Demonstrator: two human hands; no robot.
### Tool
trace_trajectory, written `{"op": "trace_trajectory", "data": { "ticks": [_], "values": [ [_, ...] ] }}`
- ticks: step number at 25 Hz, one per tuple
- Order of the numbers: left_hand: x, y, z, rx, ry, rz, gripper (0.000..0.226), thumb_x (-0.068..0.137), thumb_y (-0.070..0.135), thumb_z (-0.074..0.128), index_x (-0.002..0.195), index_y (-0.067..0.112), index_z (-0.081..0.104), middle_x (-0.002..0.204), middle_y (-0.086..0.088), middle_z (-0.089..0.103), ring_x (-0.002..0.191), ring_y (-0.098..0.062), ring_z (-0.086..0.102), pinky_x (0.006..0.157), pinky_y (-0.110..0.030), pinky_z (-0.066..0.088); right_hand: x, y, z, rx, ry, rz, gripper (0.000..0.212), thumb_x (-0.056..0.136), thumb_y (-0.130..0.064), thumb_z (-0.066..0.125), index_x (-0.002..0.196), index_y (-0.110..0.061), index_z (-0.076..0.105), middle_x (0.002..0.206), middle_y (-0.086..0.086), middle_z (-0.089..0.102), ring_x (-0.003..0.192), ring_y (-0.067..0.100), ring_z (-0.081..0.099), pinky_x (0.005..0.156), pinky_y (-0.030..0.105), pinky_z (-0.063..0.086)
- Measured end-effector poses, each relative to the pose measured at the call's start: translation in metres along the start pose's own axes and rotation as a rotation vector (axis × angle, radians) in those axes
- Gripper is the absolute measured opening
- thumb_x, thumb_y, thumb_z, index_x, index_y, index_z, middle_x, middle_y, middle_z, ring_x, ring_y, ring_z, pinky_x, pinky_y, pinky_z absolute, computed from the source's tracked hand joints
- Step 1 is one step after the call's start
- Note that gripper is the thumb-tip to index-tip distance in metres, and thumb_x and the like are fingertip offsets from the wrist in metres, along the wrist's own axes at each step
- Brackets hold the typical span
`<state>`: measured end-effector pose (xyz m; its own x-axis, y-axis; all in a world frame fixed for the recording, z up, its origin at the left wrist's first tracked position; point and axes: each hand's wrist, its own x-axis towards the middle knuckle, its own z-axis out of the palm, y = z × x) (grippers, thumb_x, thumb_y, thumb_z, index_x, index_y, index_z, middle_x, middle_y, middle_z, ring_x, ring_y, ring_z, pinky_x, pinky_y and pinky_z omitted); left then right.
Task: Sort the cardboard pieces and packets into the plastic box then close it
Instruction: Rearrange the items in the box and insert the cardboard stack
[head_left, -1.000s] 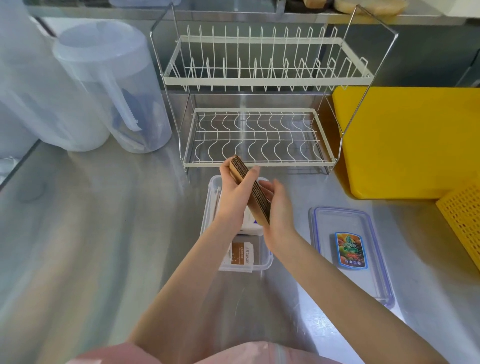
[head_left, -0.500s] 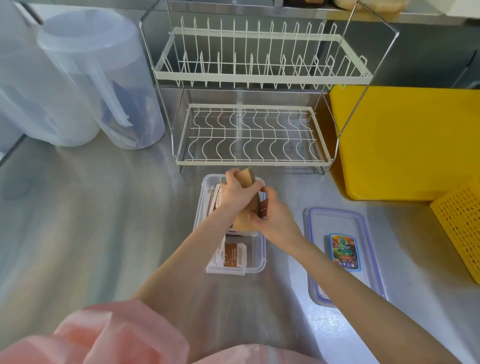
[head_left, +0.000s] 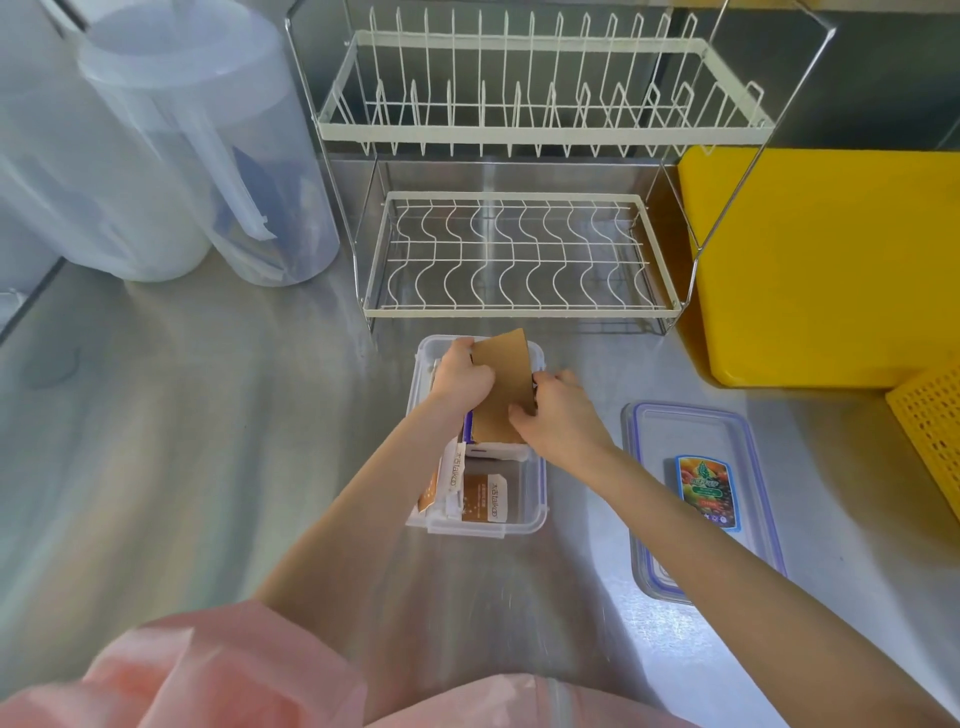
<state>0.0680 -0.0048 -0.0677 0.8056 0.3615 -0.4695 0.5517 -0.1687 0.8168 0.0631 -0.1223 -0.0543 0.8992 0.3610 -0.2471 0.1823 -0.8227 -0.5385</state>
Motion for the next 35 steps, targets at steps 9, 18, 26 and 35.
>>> {"op": "trace_trajectory", "data": {
  "ticks": [9,18,26,35],
  "values": [
    [0.002,-0.001,-0.003,0.058,-0.113,-0.031,0.046,0.077,-0.001,0.034,0.119,0.006,0.049,0.128,-0.027,0.046,0.112,-0.036,0.049,0.085,-0.039,0.044,-0.004,0.011,0.002,-0.164,-0.07,-0.157,0.064,0.084,-0.042,0.054,0.132,-0.005,0.032,0.135,0.016,0.033,0.121,0.033,0.04,0.092,0.037,0.041],
    [0.003,-0.006,-0.003,0.059,-0.09,-0.003,0.062,0.084,0.002,0.037,0.142,0.017,0.021,0.143,-0.017,0.033,0.124,-0.031,0.041,0.101,-0.043,0.042,0.002,0.021,0.014,-0.438,-0.06,-0.258,0.102,0.073,-0.049,0.064,0.143,-0.002,0.006,0.151,0.016,0.009,0.132,0.032,0.019,0.105,0.041,0.028],
    [-0.008,-0.016,0.001,0.145,-0.11,0.07,0.05,0.08,-0.003,0.04,0.128,0.008,0.038,0.117,-0.018,0.054,0.107,-0.031,0.052,0.077,-0.035,0.045,-0.003,0.02,0.017,-0.443,-0.046,-0.248,0.079,0.077,-0.048,0.059,0.133,-0.001,0.029,0.141,0.014,0.028,0.126,0.031,0.027,0.104,0.04,0.03],
    [-0.013,-0.008,0.002,-0.033,-0.212,-0.003,0.045,0.087,0.011,0.045,0.129,0.005,0.031,0.094,-0.003,0.044,0.094,-0.022,0.043,0.075,-0.032,0.039,0.003,0.02,0.015,-0.465,-0.032,-0.231,0.073,0.076,-0.045,0.063,0.13,-0.006,0.033,0.14,0.014,0.03,0.127,0.031,0.027,0.103,0.04,0.031]
  ]
}}
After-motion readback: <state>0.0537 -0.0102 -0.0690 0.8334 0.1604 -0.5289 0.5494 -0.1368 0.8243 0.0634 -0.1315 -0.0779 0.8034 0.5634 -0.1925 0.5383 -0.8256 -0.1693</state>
